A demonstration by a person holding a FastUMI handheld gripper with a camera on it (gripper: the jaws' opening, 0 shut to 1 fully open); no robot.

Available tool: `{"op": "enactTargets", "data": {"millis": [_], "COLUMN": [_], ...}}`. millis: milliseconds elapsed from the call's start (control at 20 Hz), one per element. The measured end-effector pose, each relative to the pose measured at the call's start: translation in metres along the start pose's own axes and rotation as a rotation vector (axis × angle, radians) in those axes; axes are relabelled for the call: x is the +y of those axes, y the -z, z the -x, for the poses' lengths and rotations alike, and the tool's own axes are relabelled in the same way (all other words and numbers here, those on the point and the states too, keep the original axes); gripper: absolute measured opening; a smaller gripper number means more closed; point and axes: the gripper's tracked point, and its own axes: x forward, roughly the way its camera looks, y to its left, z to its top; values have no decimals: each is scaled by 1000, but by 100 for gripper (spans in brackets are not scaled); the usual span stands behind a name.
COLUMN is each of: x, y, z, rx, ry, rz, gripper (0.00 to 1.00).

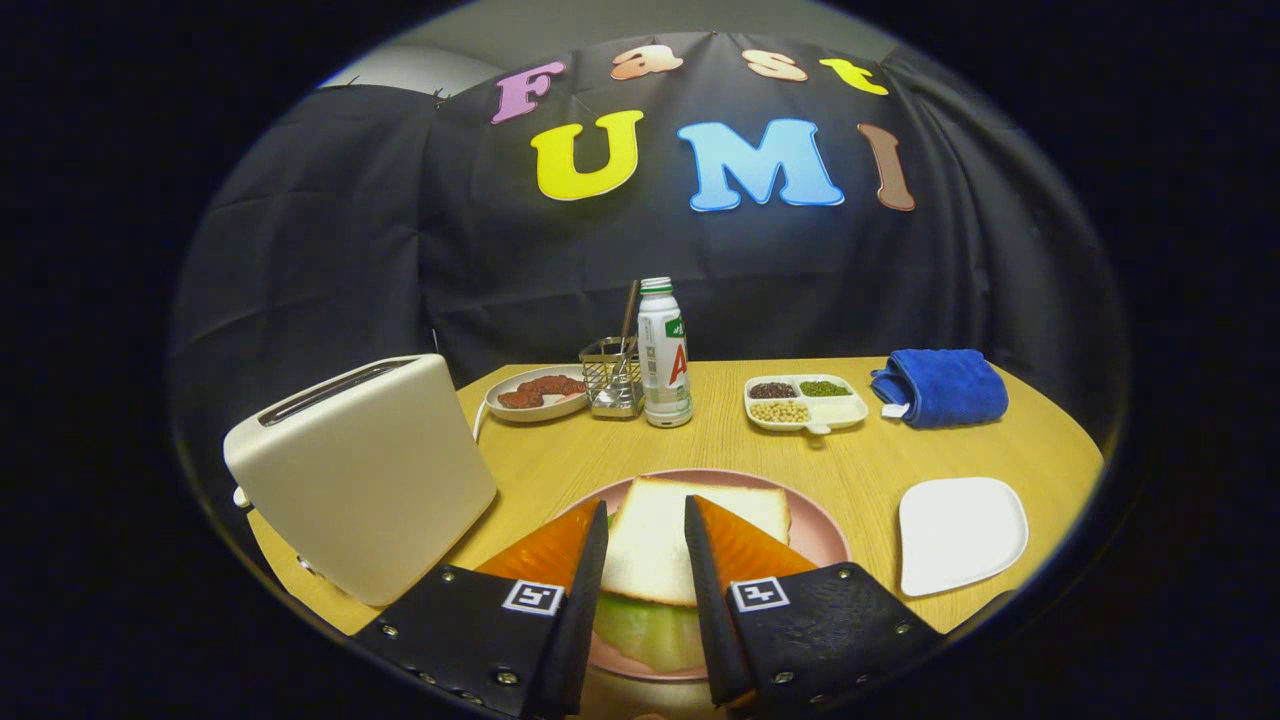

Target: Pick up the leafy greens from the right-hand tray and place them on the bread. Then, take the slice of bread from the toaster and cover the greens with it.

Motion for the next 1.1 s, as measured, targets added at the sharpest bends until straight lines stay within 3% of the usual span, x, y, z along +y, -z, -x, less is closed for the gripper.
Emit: {"op": "enactTargets", "data": {"millis": [800, 1100], "x": [-129, -191], "y": [-113, -134], "z": [61, 84], "rx": [-243, -273], "ry": [137, 174], "rz": [77, 80], "gripper": [46, 46]}}
